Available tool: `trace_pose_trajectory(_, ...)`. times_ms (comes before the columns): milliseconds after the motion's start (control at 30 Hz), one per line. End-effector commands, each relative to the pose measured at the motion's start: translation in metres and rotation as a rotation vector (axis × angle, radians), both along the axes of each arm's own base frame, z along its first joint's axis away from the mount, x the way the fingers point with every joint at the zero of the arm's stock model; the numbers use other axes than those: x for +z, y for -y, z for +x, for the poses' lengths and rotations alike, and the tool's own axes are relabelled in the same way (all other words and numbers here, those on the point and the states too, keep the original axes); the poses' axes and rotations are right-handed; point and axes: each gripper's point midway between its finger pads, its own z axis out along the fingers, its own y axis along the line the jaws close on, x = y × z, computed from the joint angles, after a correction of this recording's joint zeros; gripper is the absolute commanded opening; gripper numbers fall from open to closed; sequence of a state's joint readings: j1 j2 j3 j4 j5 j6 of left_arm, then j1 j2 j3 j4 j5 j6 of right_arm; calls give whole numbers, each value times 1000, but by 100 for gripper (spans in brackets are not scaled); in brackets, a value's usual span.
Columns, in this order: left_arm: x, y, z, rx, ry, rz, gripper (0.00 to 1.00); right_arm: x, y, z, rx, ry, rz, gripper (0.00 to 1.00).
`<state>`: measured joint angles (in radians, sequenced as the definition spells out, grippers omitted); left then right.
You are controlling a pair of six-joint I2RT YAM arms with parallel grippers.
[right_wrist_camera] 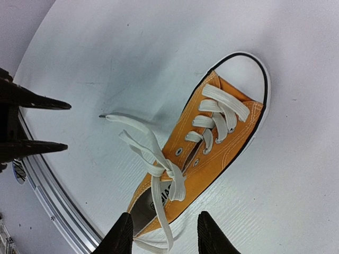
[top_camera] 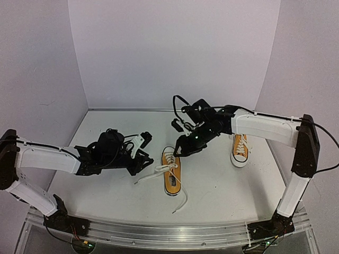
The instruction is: Tie the shoes
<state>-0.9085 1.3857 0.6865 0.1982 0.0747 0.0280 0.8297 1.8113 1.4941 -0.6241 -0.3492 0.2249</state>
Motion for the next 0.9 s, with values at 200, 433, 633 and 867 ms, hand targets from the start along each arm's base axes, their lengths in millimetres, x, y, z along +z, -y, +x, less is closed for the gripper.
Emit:
trace_pose_trajectory(200,16,-1,-2,-2,14,-45,33,-33,-9,12,92,-82,-138,23)
trace_pose_trajectory(433,16,-2,-4,-6,10,-56,33,-41,-12,13,111,-98,-149,22)
trace_pose_trajectory(633,13,0,-4,-14,3,-54,33,-41,-18,14,120,-110,-134,23)
trace_pose_trajectory(867,12,1,-3,-14,4,-56,33,-52,-20,12,141,-135,-148,21)
